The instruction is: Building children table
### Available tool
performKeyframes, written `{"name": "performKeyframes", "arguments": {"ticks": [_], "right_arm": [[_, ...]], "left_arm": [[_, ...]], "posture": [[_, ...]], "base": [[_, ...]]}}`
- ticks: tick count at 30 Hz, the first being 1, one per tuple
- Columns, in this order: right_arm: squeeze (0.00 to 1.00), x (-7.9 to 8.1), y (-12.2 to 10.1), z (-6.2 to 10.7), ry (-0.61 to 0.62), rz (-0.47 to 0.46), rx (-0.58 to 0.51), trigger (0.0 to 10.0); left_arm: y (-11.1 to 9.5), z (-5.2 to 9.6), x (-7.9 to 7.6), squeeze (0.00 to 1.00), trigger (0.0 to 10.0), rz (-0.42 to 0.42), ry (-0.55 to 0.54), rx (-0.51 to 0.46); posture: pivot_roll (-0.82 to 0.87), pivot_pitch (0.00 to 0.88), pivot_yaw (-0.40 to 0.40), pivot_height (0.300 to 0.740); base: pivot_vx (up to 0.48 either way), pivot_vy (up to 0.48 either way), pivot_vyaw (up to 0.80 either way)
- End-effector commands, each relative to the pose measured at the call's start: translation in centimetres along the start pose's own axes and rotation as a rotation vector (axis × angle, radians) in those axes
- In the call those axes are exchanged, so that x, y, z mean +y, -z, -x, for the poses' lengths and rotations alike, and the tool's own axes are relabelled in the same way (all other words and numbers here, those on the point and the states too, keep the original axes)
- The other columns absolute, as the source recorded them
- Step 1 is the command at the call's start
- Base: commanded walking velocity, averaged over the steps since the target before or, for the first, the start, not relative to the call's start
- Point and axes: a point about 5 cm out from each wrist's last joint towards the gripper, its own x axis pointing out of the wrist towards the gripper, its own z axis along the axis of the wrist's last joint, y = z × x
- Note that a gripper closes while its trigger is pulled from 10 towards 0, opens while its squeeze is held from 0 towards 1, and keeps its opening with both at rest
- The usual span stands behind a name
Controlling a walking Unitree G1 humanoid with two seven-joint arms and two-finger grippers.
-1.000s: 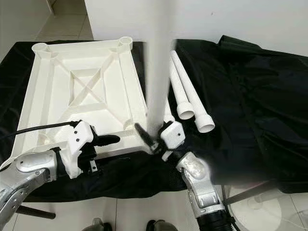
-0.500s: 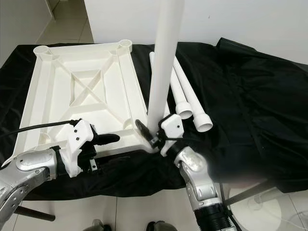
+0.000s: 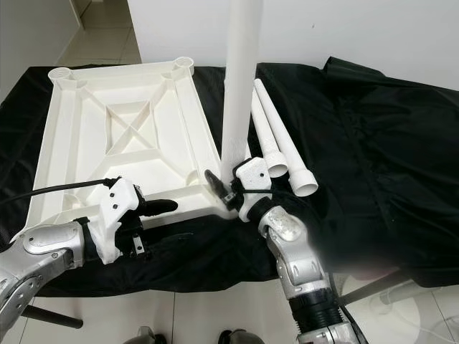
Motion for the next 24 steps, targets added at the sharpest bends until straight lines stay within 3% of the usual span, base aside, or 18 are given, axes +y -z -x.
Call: {"name": "performKeyframes", "arguments": {"ticks": [1,13,17,18,20,24], "right_arm": [[0.00,-1.5,4.0,1.6,0.130,-0.029,0.221,10.0],[0.00,-2.3,3.1,1.6,0.266,-0.080,0.178,10.0],[0.00,-2.0,3.0,1.6,0.340,-0.119,0.147,10.0],[0.00,-2.0,2.8,1.6,0.407,-0.139,0.128,10.0],[0.00,-2.0,2.8,1.6,0.407,-0.139,0.128,10.0],[0.00,-1.7,2.5,1.6,0.547,-0.162,0.098,10.0]], "left_arm": [[-0.1,0.2,-0.3,0.00,10.0,-0.014,0.016,0.010],[-0.2,0.1,-0.4,0.00,10.0,-0.011,0.031,0.011],[-0.2,0.0,-0.4,0.00,10.0,-0.010,0.033,0.012],[-0.2,0.0,-0.4,0.00,10.0,-0.010,0.031,0.010],[-0.2,0.0,-0.4,0.00,10.0,-0.010,0.031,0.010],[-0.1,-0.2,-0.4,0.00,10.0,-0.012,0.031,0.008]], "posture": [[0.00,0.154,-0.022,0.740],[-0.02,0.179,-0.012,0.740],[-0.02,0.181,-0.012,0.740],[-0.02,0.179,-0.015,0.740],[-0.02,0.179,-0.015,0.740],[-0.02,0.170,-0.017,0.740]], "base": [[0.000,0.000,0.00],[0.000,0.000,0.00],[0.000,0.000,0.00],[0.000,0.000,0.00],[0.000,0.000,0.00],[0.000,0.000,0.00]]}}
